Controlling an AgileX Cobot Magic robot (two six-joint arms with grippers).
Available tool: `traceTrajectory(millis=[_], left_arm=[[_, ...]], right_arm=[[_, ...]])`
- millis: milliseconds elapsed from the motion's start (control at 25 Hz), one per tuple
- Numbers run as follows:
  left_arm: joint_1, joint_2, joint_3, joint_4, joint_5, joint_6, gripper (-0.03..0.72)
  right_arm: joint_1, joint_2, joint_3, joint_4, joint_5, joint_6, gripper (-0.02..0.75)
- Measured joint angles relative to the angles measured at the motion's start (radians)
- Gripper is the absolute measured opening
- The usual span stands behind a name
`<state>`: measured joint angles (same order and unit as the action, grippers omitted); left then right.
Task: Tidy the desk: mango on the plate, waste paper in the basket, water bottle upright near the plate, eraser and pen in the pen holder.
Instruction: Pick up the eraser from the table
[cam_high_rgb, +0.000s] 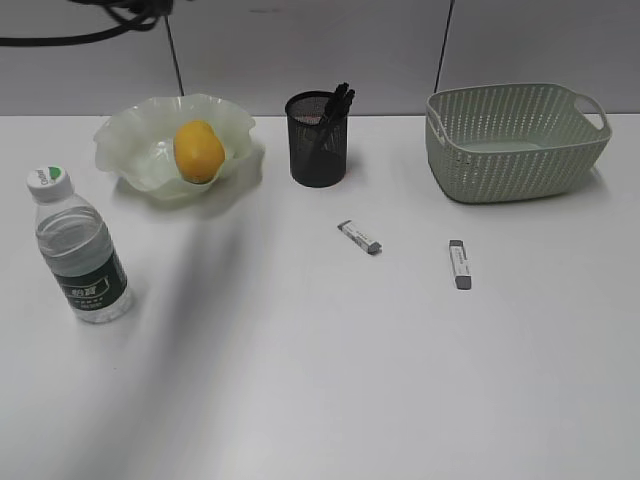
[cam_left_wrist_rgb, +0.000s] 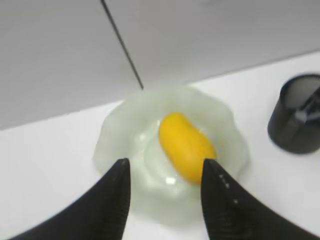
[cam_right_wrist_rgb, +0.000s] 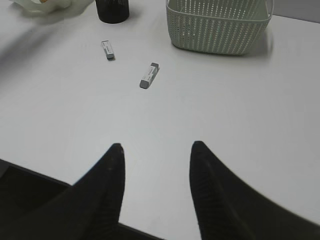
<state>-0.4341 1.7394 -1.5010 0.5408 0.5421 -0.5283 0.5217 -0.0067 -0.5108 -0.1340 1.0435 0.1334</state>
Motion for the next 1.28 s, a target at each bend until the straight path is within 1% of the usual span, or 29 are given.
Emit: traceTrajectory(millis=[80,160,360,440,560,680,760,960,1080,1280], left_arm=[[0.0,-0.106,0.109,-0.021,0.076,0.063,0.338],[-0.001,-0.248,0.213,-0.072,0.135,0.108,0.319],[-0.001,-0.637,0.471,-0.148,0.32,0.142,0.307],[-0.001,-0.81,0.556,-0.203,0.391,0.167,0.308],[-0.001,-1.068,0.669,-0.311,0.478,0.3,0.308],[-0.001,-1.253,0.75,-0.407,0.556,0.405,0.308],[-0.001,-1.362,0.794,-0.433,0.58,0.439,0.308],[-0.001,-1.538,0.92,-0.477,0.588,0.465,0.308],[-0.001,-1.605,0.948,-0.502,0.549,0.472,0.303],[-0.001,-1.65,0.963,-0.525,0.52,0.476,0.256]], right_arm=[[0.0,0.0,0.0,0.0,0.0,0.0,0.348],[0.0,0.0,0.0,0.0,0.0,0.0,0.348],[0.0,0.0,0.0,0.0,0.001,0.0,0.348],[0.0,0.0,0.0,-0.001,0.001,0.0,0.348],[0.0,0.0,0.0,-0.003,0.001,0.0,0.348],[0.0,0.0,0.0,-0.004,0.001,0.0,0.348],[0.0,0.0,0.0,-0.004,0.001,0.0,0.348],[0.0,-0.001,0.0,-0.004,0.001,0.0,0.348],[0.0,-0.001,0.0,-0.005,0.001,0.0,0.348],[0.0,-0.001,0.0,-0.005,-0.003,-0.007,0.348]])
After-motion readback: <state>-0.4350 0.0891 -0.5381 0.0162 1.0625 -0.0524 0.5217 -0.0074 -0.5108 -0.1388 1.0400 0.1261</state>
